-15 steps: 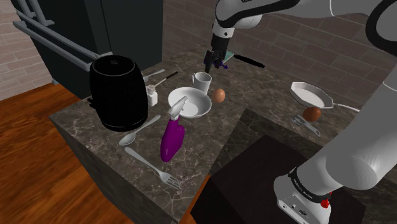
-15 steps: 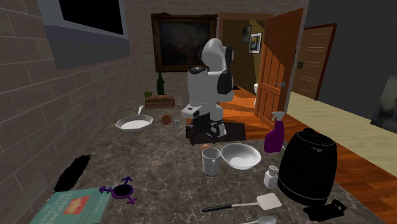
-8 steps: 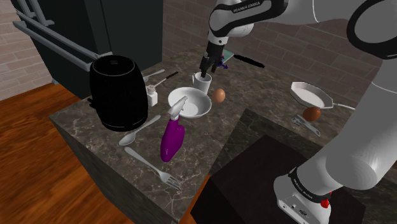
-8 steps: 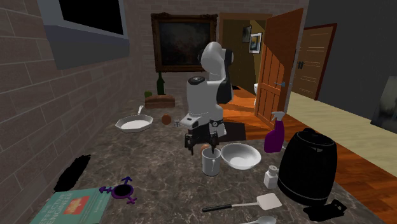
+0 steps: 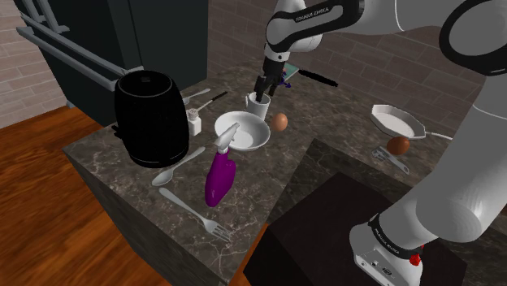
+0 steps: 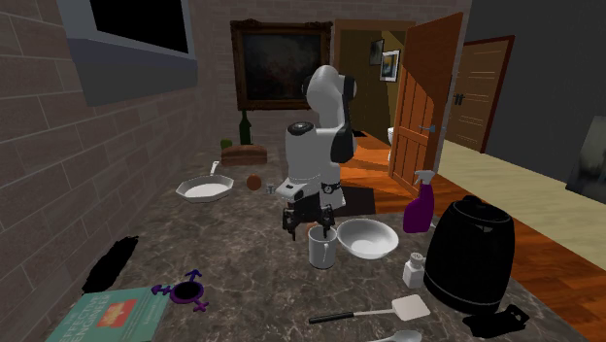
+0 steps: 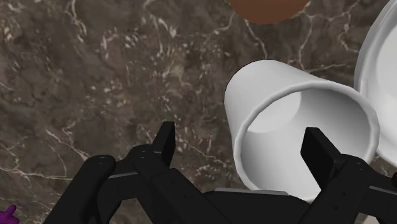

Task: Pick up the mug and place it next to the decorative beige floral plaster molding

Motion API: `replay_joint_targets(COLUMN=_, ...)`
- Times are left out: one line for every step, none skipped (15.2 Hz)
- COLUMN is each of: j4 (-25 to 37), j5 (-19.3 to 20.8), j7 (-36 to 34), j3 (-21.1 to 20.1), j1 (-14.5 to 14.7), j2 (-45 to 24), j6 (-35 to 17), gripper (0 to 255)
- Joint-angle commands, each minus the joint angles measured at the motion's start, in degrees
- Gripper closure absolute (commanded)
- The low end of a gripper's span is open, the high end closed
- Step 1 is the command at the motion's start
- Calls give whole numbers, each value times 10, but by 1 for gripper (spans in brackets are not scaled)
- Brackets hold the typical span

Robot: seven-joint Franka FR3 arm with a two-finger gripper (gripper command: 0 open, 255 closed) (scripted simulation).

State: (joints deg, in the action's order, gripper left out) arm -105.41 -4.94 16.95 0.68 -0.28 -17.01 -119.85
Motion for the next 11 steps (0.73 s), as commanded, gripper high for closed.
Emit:
replay_joint_targets(j4=0, j5=0, j7=0, j3=0, j1=0, j2=0, j6=0, gripper=0)
replay_joint_targets(j4=0, j5=0, j7=0, j3=0, j1=0, j2=0, j6=0, gripper=255)
replay_joint_targets(j4=0, j5=0, j7=0, j3=0, j1=0, j2=0, j6=0, gripper=255)
replay_joint_targets(j4=0, j5=0, j7=0, j3=0, j1=0, j2=0, j6=0, gripper=255)
replay_joint_targets(j4=0, j5=0, j7=0, j3=0, j1=0, j2=0, j6=0, gripper=255)
replay_joint_targets(j4=0, j5=0, j7=0, j3=0, j1=0, j2=0, j6=0, gripper=255)
replay_joint_targets(j4=0, j5=0, j7=0, j3=0, j1=0, j2=0, j6=0, gripper=255)
replay_joint_targets(j4=0, j5=0, j7=0, j3=0, j1=0, j2=0, j6=0, gripper=255)
replay_joint_targets(j4=0, j5=0, j7=0, j3=0, j1=0, j2=0, j6=0, gripper=255)
replay_joint_targets(j4=0, j5=0, j7=0, j3=0, j1=0, j2=0, j6=0, gripper=255)
replay_joint_targets(j4=0, j5=0, j7=0, j3=0, j1=0, j2=0, j6=0, gripper=255)
